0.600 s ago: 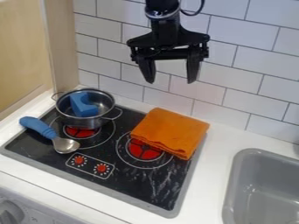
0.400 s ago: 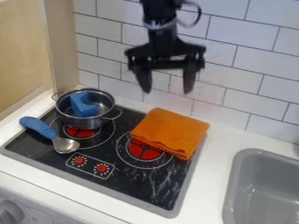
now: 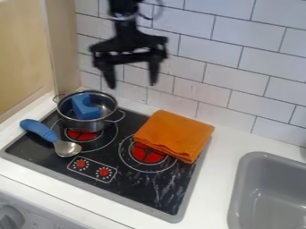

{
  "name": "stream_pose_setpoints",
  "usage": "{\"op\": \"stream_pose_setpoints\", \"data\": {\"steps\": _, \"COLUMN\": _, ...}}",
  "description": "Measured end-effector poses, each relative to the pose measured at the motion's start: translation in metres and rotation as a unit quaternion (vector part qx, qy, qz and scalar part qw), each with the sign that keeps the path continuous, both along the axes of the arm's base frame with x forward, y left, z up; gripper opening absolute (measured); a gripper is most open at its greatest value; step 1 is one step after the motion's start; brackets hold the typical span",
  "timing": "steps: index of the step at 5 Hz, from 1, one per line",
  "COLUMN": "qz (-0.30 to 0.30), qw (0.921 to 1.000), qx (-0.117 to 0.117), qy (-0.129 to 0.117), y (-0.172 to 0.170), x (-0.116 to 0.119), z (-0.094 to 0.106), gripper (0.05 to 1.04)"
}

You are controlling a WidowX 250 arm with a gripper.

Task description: Put the blue object to the bottom right of the burner

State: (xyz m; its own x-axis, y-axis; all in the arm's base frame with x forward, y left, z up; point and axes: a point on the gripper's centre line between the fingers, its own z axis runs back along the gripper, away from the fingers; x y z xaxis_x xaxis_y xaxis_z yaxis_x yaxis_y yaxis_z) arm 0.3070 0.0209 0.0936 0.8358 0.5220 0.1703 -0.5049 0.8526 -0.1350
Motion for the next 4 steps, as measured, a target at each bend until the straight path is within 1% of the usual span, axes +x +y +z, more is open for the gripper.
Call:
{"op": "stream_pose_setpoints", "data": {"steps": 1, "qz": 0.029, "qw": 0.9995, "qx": 0.011, "qy": -0.001, "y": 0.014, "x": 0.000, "z": 0.000, "gripper": 0.998}}
{"op": "stream_pose_setpoints", "data": {"steps": 2, "qz": 0.115, "qw": 0.9932, "qx": 0.008, "qy": -0.018, "y": 0.046, "x": 0.007, "z": 0.006, "gripper": 0.998}}
{"op": "stream_pose_setpoints", "data": {"steps": 3, "qz": 0.124, "qw": 0.9921, "qx": 0.022, "qy": -0.002, "y": 0.055, "x": 0.006, "z": -0.004, "gripper": 0.998}}
{"op": "stream_pose_setpoints", "data": {"steps": 4, "qz": 0.126, "qw": 0.9916, "qx": 0.031, "qy": -0.008, "y": 0.059, "x": 0.009, "z": -0.007, "gripper": 0.998}}
